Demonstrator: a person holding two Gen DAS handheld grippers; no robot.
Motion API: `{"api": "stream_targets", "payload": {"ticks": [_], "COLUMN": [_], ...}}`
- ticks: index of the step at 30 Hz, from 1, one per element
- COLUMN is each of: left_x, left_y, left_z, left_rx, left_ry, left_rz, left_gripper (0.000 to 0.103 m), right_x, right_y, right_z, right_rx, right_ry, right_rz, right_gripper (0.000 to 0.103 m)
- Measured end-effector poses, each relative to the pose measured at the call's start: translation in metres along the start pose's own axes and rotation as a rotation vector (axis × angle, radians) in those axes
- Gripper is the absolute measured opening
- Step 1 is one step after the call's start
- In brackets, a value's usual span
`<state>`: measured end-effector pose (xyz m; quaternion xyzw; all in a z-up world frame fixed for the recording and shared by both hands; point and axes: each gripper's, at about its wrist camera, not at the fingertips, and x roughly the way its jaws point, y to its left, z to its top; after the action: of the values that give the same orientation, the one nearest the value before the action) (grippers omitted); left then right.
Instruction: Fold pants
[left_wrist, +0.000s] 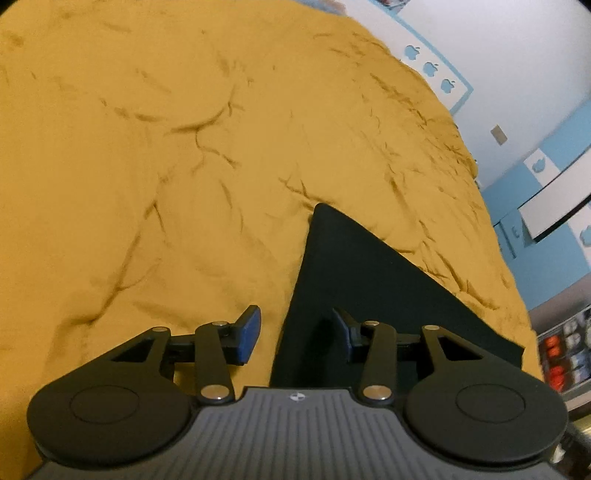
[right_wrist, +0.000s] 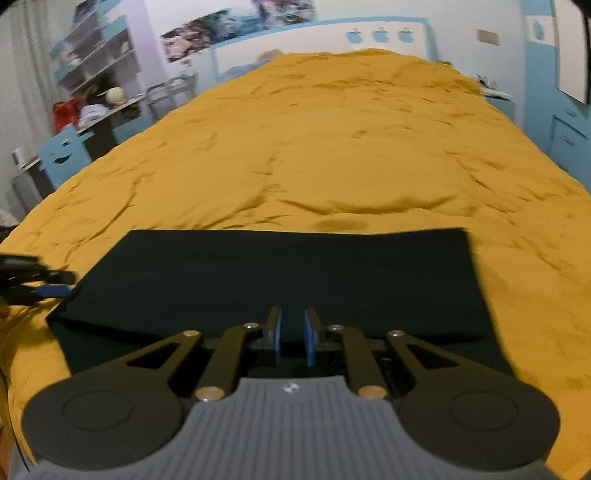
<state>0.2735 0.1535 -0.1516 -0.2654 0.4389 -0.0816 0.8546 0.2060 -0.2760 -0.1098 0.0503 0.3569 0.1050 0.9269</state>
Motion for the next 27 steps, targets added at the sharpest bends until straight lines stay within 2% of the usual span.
{"api": "stream_targets", "payload": {"ticks": [6, 16, 19, 20, 23, 27], "left_x": [0.021, 0.028, 0.029, 0.029, 0.026, 0.01], "left_y": [0.01, -0.011, -0.017, -0.018, -0.021, -0.03], "left_z": [0.007, 0.008, 0.005, 0.005, 0.005, 0.006], "left_rx": [-0.067, 0.011, 0.058, 0.059, 0.051, 0.032], "left_ry": [0.039, 0.051, 0.048, 0.044, 0.031, -0.018], "left_rz": [-0.042, 0.066, 0.081, 0.079, 0.076, 0.064], "left_gripper": [0.05, 0.048, 0.035, 0.028, 0.017, 0.01], "right_x": [0.031, 0.06, 0.069, 0.072, 0.076, 0.076], "right_y": [0.033, 0.033, 0.035, 0.035, 0.03, 0.026], "right_z": [-0.006, -0.011, -0.014, -0.016, -0.014, -0.011], "right_rx": [-0.069, -0.118, -0.15, -0.159, -0.14, -0.125], "right_ry": [0.048, 0.094, 0.117, 0.124, 0.134, 0.138], "right_rz": [-0.013, -0.037, -0.043, -0.042, -0.03, -0.009], "right_gripper": [0.008, 0.008, 0.008, 0.008, 0.008, 0.008]}}
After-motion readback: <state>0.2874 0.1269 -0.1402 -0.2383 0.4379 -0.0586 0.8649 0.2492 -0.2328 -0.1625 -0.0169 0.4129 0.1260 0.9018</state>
